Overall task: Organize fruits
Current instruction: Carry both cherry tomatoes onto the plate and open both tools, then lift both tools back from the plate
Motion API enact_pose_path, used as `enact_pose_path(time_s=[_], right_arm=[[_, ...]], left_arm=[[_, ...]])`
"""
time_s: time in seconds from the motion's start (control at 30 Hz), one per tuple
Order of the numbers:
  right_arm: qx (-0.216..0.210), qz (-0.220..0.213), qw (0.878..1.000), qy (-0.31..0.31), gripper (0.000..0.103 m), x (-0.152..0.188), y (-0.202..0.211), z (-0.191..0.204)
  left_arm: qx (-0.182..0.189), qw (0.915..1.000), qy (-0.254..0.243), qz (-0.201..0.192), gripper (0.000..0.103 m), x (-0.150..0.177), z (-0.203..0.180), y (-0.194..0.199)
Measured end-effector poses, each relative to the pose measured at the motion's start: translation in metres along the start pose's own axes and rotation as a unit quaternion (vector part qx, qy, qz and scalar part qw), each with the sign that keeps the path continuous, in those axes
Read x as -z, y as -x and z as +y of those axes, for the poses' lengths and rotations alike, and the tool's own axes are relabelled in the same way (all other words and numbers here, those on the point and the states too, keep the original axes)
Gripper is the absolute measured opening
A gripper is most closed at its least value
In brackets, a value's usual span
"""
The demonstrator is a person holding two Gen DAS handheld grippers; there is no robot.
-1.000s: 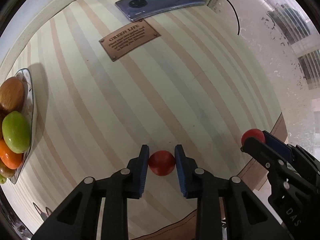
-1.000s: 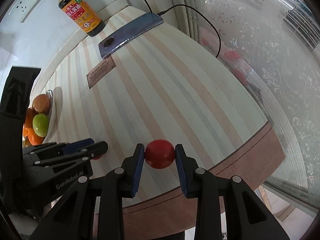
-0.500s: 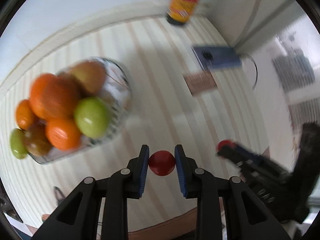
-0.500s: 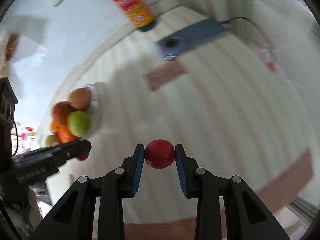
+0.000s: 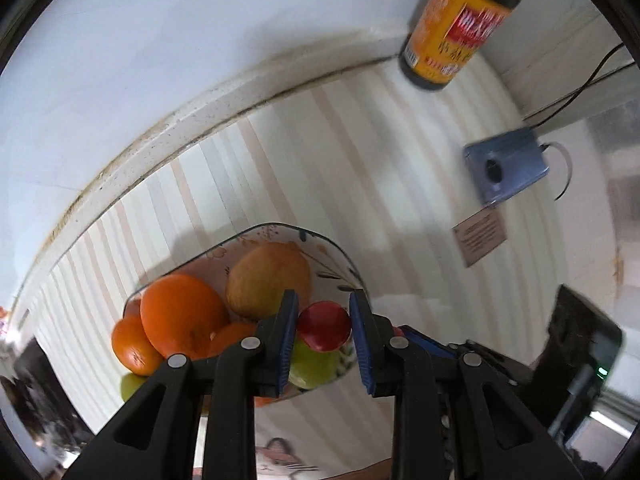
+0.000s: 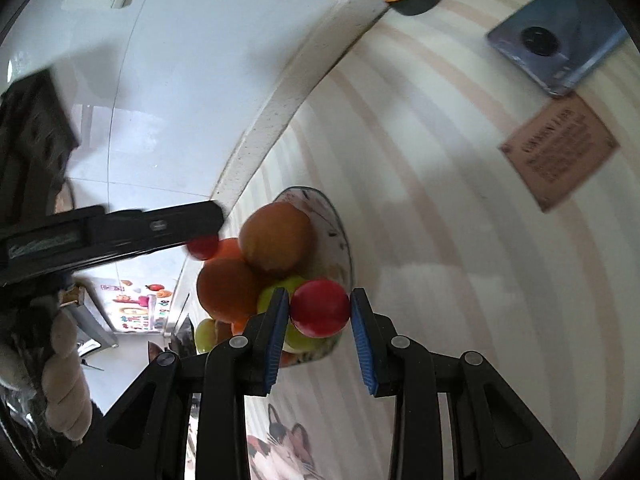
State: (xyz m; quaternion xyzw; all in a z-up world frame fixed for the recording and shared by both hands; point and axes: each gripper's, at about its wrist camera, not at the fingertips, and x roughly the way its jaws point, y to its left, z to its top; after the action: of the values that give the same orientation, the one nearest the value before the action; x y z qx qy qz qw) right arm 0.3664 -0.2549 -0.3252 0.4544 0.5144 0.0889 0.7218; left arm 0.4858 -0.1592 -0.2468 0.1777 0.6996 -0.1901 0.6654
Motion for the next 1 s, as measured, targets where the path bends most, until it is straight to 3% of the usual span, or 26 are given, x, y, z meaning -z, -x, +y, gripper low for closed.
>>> enact_pose_path(time_s=[0.17, 0.23, 0.27, 0.37, 0.43, 0.5, 0.63, 0.73, 0.83, 1.0], right_arm=[[-0.003, 0.009, 1.0, -0.001, 0.037, -0.008, -0.008, 0.0], [0.002, 0.014, 1.0, -0.011, 0.053, -0.01, -0.009, -0.003], [0.002, 0.013, 1.0, -0.013, 0.068, -0.011, -0.008, -0.004], [0.015, 0.014, 1.0, -0.004, 0.074, -0.013, -0.004, -0.003], [0.03, 0.013, 0.999, 0.007, 0.077, -0.014, 0.004, -0.001], [0.061, 0.011, 0.998, 0.028, 0.088, -0.013, 0.013, 0.004], [0.178, 0.007, 0.978, 0.111, 0.094, -0.007, 0.027, 0.029], [0.227, 0.003, 0.961, 0.161, 0.097, 0.002, 0.039, 0.048], [0.259, -0.009, 0.945, 0.201, 0.097, 0.013, 0.052, 0.071], [0.265, -0.023, 0.937, 0.225, 0.098, 0.032, 0.072, 0.1]], left_arm=[[-0.01, 0.9994, -0.01, 0.033, 0.025, -0.008, -0.005, -0.017], [-0.007, 0.9993, -0.006, 0.036, 0.027, -0.009, -0.005, -0.017], [-0.004, 0.9994, -0.004, 0.034, 0.029, -0.01, -0.006, -0.016], [-0.002, 0.9997, 0.005, 0.024, 0.047, -0.01, -0.004, -0.007], [-0.001, 0.9999, 0.013, 0.007, 0.075, -0.008, -0.002, 0.003], [0.004, 0.9995, 0.029, -0.016, 0.089, 0.001, 0.005, 0.016], [0.01, 0.9964, 0.067, -0.051, 0.091, 0.029, 0.019, 0.033], [0.0, 0.992, 0.095, -0.082, 0.096, 0.06, 0.028, 0.042], [-0.013, 0.9861, 0.128, -0.105, 0.097, 0.094, 0.037, 0.048], [-0.015, 0.9787, 0.16, -0.128, 0.097, 0.139, 0.046, 0.054]])
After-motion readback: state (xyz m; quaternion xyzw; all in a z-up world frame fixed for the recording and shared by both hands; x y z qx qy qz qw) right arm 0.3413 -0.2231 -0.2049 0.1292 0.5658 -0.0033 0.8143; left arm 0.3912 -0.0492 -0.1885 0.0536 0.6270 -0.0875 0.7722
